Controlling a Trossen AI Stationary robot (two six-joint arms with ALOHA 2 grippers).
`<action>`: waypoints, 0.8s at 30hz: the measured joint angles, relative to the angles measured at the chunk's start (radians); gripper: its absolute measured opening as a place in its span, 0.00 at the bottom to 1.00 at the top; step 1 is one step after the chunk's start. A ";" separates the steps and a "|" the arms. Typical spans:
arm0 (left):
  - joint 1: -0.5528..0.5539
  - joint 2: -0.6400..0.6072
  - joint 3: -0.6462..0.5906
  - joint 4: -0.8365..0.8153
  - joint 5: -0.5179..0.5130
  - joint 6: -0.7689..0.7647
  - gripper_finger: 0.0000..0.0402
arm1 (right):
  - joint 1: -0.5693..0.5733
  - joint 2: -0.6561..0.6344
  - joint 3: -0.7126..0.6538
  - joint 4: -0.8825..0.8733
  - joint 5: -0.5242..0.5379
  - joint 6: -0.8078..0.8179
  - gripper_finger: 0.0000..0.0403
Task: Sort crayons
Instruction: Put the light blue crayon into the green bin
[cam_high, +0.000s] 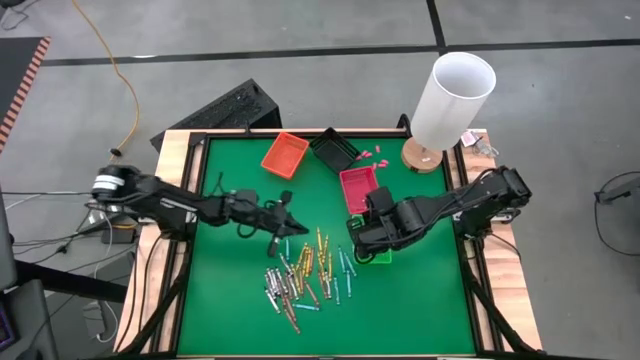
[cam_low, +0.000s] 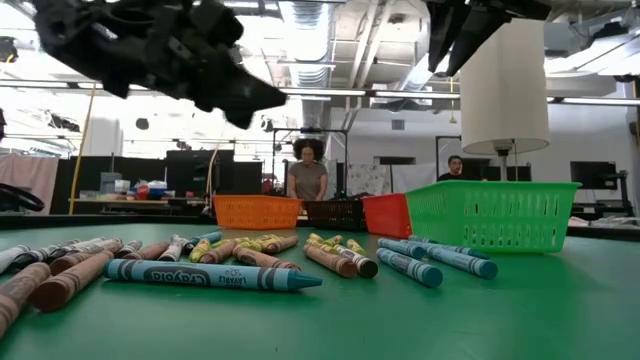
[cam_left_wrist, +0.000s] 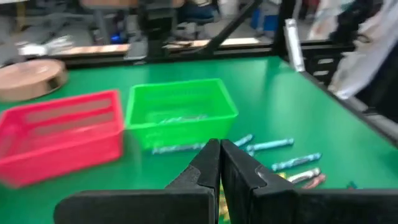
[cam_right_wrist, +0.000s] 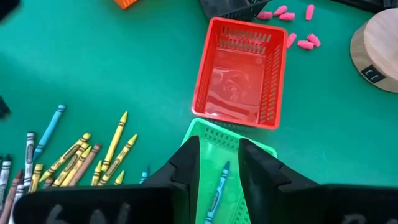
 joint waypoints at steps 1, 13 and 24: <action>-0.001 0.036 0.021 -0.003 0.004 0.008 0.00 | 0.000 0.000 0.000 0.000 0.000 0.000 0.27; -0.048 0.393 0.296 -0.053 -0.068 0.118 0.00 | 0.006 0.000 0.000 0.000 0.000 -0.001 0.27; -0.057 0.525 0.448 -0.140 -0.137 0.114 0.00 | 0.006 0.000 0.000 0.002 0.000 -0.028 0.27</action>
